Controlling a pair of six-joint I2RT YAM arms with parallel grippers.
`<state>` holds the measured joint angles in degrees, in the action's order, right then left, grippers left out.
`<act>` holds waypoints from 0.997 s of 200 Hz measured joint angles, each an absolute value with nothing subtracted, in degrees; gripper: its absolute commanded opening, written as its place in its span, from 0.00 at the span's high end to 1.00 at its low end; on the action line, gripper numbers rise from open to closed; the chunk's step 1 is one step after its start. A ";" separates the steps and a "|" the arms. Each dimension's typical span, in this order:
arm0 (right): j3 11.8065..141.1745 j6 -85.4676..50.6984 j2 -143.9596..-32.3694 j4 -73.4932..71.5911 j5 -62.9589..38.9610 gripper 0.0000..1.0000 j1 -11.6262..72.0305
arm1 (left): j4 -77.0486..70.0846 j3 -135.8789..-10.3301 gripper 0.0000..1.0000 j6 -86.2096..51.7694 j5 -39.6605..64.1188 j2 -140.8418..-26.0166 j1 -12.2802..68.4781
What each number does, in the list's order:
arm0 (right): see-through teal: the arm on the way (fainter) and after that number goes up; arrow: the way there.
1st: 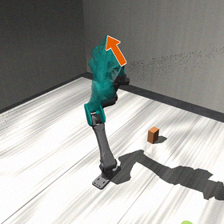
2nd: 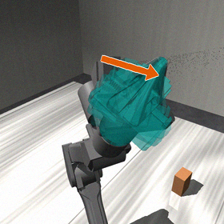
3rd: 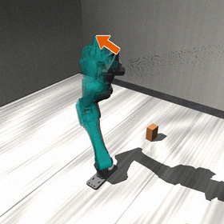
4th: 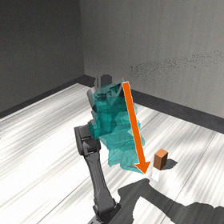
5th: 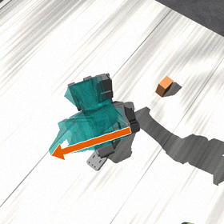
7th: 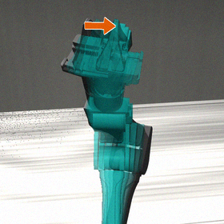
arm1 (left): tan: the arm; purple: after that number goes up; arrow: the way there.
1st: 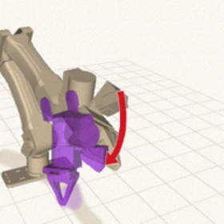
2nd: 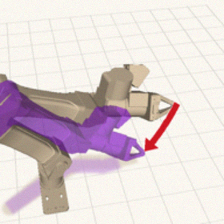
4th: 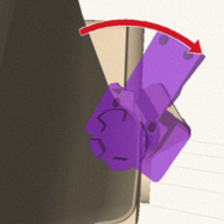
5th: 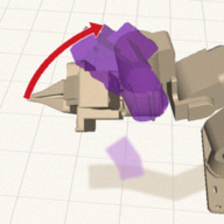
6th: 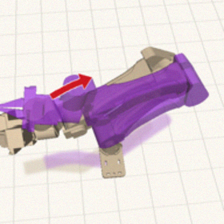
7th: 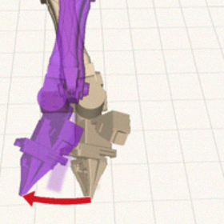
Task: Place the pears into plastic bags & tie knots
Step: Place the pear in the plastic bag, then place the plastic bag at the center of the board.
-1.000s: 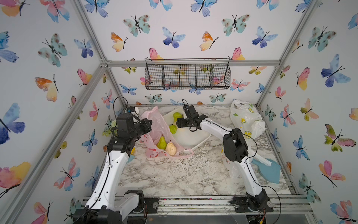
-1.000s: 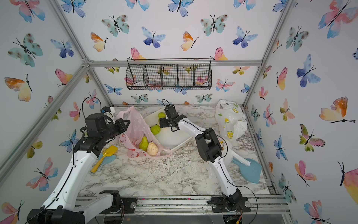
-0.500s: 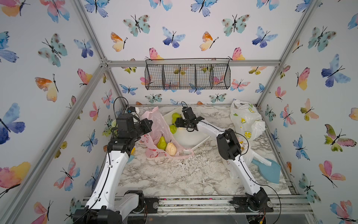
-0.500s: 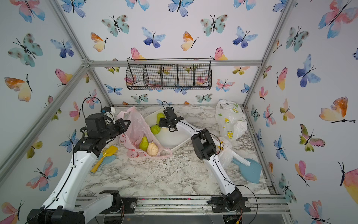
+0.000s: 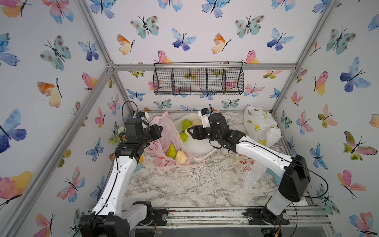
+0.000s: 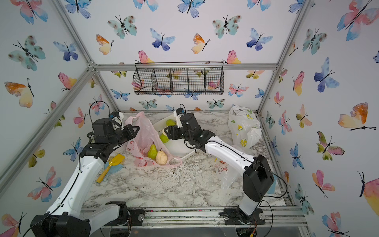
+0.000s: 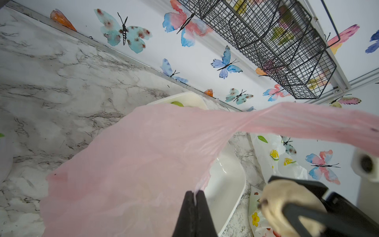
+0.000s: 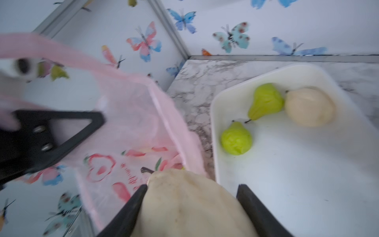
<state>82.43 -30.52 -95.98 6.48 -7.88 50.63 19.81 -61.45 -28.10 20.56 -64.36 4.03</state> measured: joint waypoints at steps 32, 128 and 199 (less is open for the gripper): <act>90.06 -33.28 -107.53 6.42 -8.73 0.39 58.33 | 19.42 -61.45 1.00 -28.38 20.82 -65.12 5.54; 103.31 -31.46 -119.74 16.82 5.30 0.10 58.85 | 18.35 -61.65 1.00 -28.88 19.31 -63.57 6.13; 75.57 -39.55 -88.51 29.06 13.67 0.22 58.83 | 17.34 -61.63 1.00 -28.95 18.85 -63.57 6.13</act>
